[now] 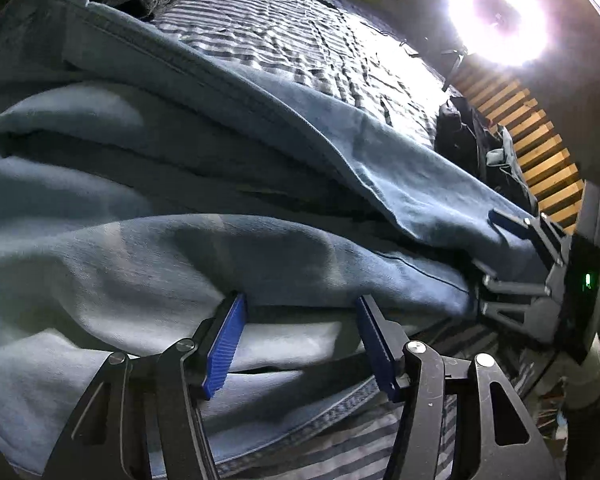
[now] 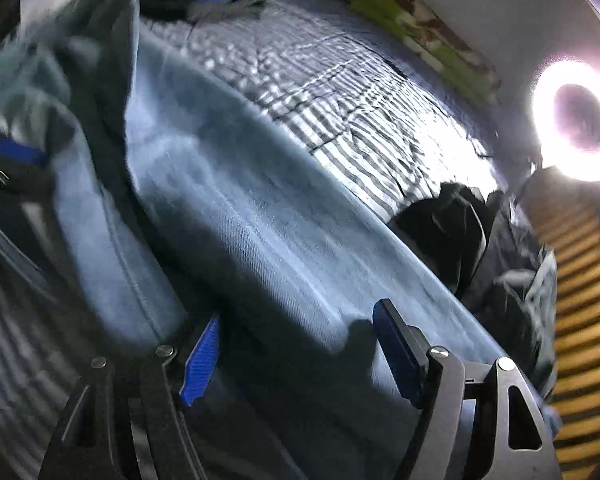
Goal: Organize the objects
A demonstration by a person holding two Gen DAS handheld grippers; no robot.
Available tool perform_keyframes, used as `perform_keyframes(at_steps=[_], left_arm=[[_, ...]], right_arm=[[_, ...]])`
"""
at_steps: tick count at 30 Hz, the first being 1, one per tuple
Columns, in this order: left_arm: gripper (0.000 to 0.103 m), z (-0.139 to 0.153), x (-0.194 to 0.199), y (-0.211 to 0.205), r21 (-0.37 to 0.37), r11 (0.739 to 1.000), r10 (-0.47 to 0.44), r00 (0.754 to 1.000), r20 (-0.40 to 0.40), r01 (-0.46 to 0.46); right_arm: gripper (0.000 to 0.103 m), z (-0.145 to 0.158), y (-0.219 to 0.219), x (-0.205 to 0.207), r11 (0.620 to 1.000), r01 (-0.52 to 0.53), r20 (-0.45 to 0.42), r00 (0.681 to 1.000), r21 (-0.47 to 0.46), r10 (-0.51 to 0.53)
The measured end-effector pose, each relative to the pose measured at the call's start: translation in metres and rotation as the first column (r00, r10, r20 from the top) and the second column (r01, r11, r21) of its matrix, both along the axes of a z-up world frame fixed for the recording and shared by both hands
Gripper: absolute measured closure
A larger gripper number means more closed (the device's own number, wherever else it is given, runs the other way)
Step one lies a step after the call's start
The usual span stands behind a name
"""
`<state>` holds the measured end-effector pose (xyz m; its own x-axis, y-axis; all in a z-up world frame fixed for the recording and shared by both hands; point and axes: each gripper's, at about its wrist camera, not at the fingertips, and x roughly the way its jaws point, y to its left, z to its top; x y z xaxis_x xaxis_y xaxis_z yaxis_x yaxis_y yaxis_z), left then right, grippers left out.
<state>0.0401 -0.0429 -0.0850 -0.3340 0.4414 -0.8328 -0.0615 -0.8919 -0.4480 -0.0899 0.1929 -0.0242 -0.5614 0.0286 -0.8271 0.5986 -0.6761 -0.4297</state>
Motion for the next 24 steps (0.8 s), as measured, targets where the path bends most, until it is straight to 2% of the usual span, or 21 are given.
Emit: perform_keyframes(at_steps=[2, 4, 6, 10, 13, 15, 16, 17, 18, 19, 21, 24], left_arm=[[0.046, 0.001, 0.002, 0.000, -0.011, 1.000, -0.013, 1.000, -0.005, 0.013], [0.047, 0.002, 0.004, 0.001, -0.023, 0.999, -0.024, 1.000, -0.011, 0.024], [0.047, 0.002, 0.005, 0.000, -0.020, 0.999, -0.027, 1.000, -0.012, 0.027], [0.047, 0.007, 0.009, -0.008, 0.008, 1.000, -0.017, 1.000, -0.012, 0.017], [0.047, 0.013, 0.009, -0.015, 0.054, 0.999, 0.003, 1.000, -0.019, -0.002], [0.047, 0.016, 0.007, -0.015, 0.068, 0.998, 0.003, 1.000, -0.027, -0.001], [0.047, 0.017, 0.006, -0.015, 0.055, 0.999, 0.002, 1.000, -0.031, -0.001], [0.047, 0.017, 0.004, -0.014, 0.041, 0.999, 0.002, 0.999, -0.036, -0.001], [0.047, 0.018, 0.003, -0.015, 0.036, 0.999, 0.005, 0.999, -0.037, -0.004], [0.047, 0.020, 0.003, -0.017, 0.047, 0.999, 0.008, 0.999, -0.038, -0.006], [0.047, 0.023, 0.005, -0.022, 0.060, 0.998, 0.005, 0.999, -0.050, -0.002], [0.047, 0.026, 0.005, -0.031, 0.037, 0.999, 0.018, 0.998, -0.055, -0.016]], right_arm=[[0.049, 0.007, 0.006, -0.008, 0.999, 0.022, 0.023, 1.000, -0.044, -0.021], [0.096, 0.019, 0.018, -0.022, 0.992, 0.075, 0.061, 0.996, -0.098, -0.069], [0.097, 0.033, 0.024, -0.038, 0.983, 0.116, 0.054, 0.993, -0.143, -0.109], [0.098, 0.080, 0.025, -0.067, 0.972, 0.146, -0.056, 0.986, -0.185, -0.158], [0.098, 0.120, 0.010, -0.114, 0.966, 0.154, -0.141, 0.972, -0.209, -0.186], [0.098, 0.134, -0.004, -0.159, 0.960, 0.173, -0.202, 0.955, -0.219, -0.218], [0.094, 0.134, -0.017, -0.188, 0.962, 0.197, -0.257, 0.935, -0.190, -0.243], [0.087, 0.126, -0.029, -0.211, 0.967, 0.217, -0.262, 0.933, -0.135, -0.246], [0.067, 0.115, -0.038, -0.230, 0.969, 0.236, -0.233, 0.941, -0.074, -0.247], [0.050, 0.103, -0.047, -0.245, 0.966, 0.256, -0.208, 0.944, -0.022, -0.255], [0.050, 0.097, -0.052, -0.245, 0.974, 0.226, -0.194, 0.954, -0.037, -0.228], [0.049, 0.098, -0.041, -0.235, 0.973, 0.212, -0.172, 0.959, -0.086, -0.224]])
